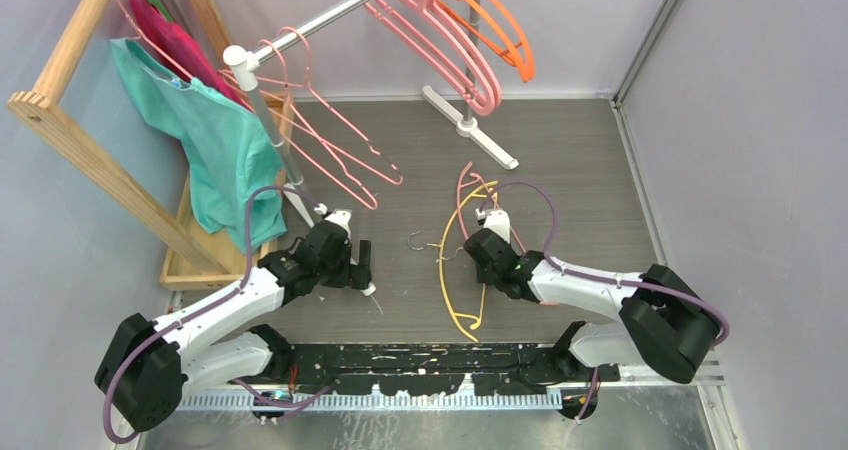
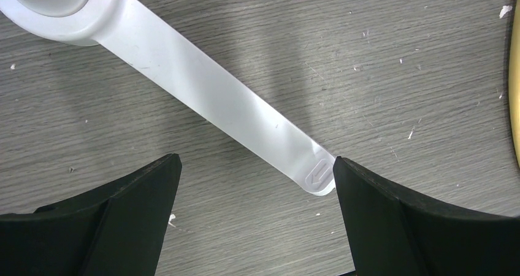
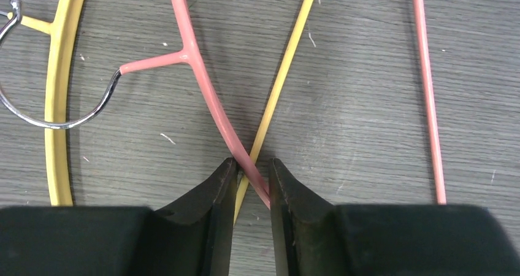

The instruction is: Organize the hangers

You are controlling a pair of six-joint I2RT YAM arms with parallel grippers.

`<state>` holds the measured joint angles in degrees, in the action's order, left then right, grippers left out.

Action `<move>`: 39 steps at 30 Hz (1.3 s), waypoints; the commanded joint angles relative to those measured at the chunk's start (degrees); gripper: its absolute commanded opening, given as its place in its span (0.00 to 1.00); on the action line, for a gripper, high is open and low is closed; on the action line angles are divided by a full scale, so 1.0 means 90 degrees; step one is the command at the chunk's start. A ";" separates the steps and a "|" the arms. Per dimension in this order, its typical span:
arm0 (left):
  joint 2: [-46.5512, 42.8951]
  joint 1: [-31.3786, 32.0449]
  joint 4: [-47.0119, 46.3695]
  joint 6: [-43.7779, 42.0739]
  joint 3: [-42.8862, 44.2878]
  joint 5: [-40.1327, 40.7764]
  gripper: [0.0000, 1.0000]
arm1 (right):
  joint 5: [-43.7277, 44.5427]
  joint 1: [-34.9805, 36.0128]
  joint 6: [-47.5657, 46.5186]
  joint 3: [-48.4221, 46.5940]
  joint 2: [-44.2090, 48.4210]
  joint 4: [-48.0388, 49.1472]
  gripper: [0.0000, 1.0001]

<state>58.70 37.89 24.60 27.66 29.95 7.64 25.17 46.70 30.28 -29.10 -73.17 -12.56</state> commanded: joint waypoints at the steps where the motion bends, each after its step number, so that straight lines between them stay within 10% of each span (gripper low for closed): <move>1: -0.0147 0.0023 -0.0253 0.0012 0.0013 -0.0038 0.98 | -0.0186 -0.0023 -0.0047 0.0129 0.0047 0.0256 0.25; 7: -0.0186 0.0028 -0.0253 0.0042 -0.0018 -0.0018 0.98 | -0.0492 -0.0015 -0.0110 0.0020 0.0844 0.0086 0.01; 20: -0.0178 0.0023 -0.0175 -0.0006 0.0119 0.0050 0.98 | -0.2241 -0.0061 -0.0167 -0.2244 0.3168 -0.1548 0.01; 39: -0.0084 0.0028 0.0046 -0.0201 0.0574 0.0215 0.98 | -0.3615 -0.0071 0.0582 -0.3851 0.3218 -0.1888 0.01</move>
<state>58.61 37.89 24.84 27.31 32.29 8.43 -5.56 46.26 34.20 -58.00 -44.27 -33.30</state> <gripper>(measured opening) 0.980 0.070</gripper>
